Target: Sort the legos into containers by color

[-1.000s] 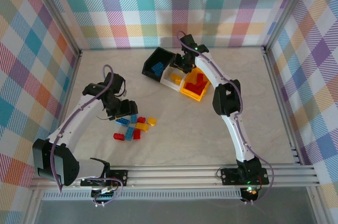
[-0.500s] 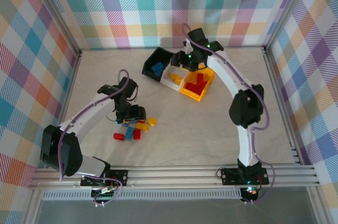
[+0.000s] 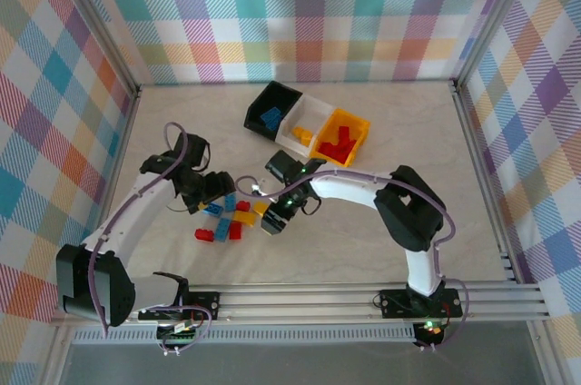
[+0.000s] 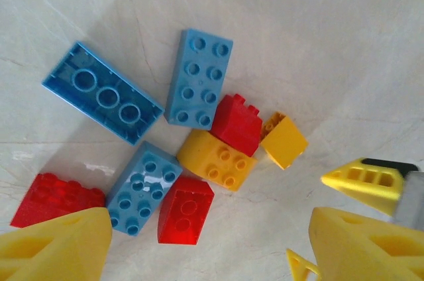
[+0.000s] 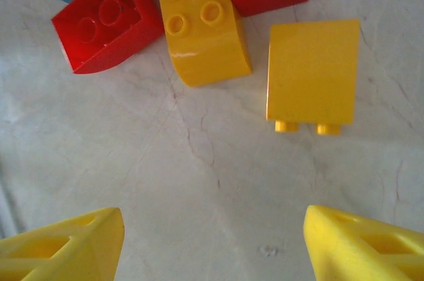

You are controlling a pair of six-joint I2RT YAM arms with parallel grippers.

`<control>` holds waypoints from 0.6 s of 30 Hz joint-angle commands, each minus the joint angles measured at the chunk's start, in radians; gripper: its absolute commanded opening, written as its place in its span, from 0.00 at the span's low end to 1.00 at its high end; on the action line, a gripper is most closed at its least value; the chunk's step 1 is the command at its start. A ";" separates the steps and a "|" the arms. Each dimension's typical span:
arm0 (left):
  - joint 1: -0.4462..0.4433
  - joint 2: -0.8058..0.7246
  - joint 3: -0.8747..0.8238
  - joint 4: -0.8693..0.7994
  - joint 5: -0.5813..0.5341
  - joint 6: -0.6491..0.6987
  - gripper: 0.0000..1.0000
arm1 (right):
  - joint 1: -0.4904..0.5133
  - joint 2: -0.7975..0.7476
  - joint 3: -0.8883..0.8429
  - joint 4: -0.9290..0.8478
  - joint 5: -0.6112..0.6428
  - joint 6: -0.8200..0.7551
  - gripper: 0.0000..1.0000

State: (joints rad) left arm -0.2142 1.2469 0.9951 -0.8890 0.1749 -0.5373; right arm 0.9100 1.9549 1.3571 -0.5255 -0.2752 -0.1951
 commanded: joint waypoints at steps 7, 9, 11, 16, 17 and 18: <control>0.084 -0.105 -0.011 -0.080 0.034 0.034 0.79 | 0.013 0.107 0.118 0.044 0.128 -0.076 0.71; 0.099 -0.119 -0.020 -0.091 0.041 0.043 0.79 | 0.014 0.141 0.144 0.035 0.123 -0.076 0.70; 0.114 -0.125 -0.019 -0.102 0.047 0.057 0.79 | 0.014 0.159 0.157 0.035 0.119 -0.068 0.70; 0.147 -0.128 -0.019 -0.116 0.061 0.081 0.79 | 0.013 0.198 0.187 0.029 0.151 -0.046 0.68; 0.150 -0.126 -0.019 -0.116 0.064 0.083 0.79 | 0.013 0.209 0.204 0.020 0.167 -0.034 0.67; 0.151 -0.124 -0.019 -0.115 0.066 0.083 0.79 | 0.013 0.226 0.224 0.004 0.182 -0.025 0.65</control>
State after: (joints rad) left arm -0.0795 1.1339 0.9867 -0.9699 0.2153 -0.4812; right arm 0.9173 2.1323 1.5383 -0.4923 -0.1268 -0.2428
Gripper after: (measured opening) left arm 0.792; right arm 0.661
